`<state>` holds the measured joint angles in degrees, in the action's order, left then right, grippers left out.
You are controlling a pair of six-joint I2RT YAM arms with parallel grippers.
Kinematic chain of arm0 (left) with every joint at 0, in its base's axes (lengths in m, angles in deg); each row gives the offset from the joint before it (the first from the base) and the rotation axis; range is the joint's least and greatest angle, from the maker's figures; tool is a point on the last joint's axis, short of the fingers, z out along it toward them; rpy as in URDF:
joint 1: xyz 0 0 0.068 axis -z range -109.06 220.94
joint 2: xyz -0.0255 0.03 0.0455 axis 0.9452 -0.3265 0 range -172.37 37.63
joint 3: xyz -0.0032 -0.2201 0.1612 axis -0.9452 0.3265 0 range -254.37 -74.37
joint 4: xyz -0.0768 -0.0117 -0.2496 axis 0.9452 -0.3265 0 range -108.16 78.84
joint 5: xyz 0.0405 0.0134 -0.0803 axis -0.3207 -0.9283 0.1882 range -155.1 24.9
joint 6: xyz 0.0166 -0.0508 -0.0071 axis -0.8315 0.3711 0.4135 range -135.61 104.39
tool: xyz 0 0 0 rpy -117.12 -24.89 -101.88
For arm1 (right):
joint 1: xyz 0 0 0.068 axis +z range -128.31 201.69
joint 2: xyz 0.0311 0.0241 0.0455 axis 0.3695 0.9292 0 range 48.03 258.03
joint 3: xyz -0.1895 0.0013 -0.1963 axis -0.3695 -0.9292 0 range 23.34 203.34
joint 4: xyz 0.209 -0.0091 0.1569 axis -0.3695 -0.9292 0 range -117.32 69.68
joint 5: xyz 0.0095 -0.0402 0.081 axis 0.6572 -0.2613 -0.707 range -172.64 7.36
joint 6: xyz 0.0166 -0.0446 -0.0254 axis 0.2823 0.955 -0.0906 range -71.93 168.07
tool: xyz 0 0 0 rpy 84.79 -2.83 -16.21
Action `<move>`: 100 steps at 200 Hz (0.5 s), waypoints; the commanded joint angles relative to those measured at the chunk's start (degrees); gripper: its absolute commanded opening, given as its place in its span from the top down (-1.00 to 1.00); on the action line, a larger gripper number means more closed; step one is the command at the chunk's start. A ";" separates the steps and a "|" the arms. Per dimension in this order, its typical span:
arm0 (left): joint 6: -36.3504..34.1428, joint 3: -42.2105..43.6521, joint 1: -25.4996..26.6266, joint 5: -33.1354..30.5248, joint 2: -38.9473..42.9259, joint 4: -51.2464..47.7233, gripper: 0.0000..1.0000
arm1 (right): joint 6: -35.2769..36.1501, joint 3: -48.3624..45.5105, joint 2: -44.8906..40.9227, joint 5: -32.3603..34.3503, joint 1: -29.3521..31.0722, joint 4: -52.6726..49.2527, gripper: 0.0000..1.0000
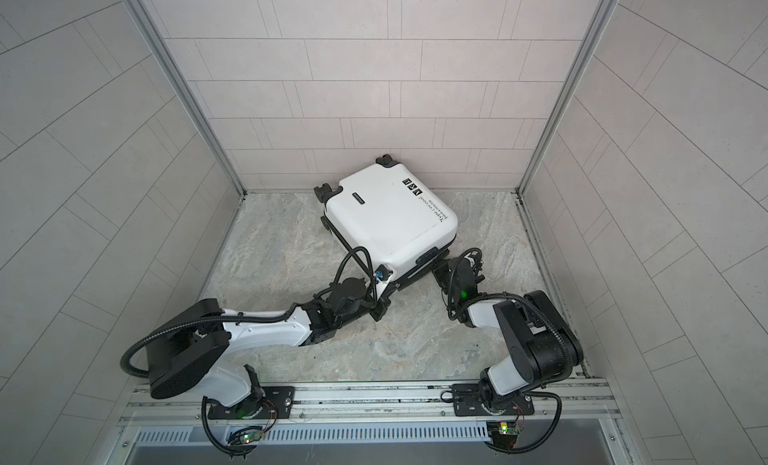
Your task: Pack the luggage
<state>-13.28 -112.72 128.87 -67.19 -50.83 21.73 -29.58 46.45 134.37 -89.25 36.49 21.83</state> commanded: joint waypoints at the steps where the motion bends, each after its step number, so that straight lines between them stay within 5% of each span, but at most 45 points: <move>1: 1.19 -2.08 3.20 4.84 -1.57 6.63 1.00 | -0.84 -1.54 -0.32 -6.97 3.47 -3.10 1.00; 100: 1.53 -3.66 6.99 0.14 -7.89 10.42 1.00 | -3.03 -2.53 3.28 -6.61 6.29 1.88 1.00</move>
<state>-12.19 -114.01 132.13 -74.27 -56.65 28.65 -31.54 45.42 135.47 -85.58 38.37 25.15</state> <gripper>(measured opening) 0.051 0.197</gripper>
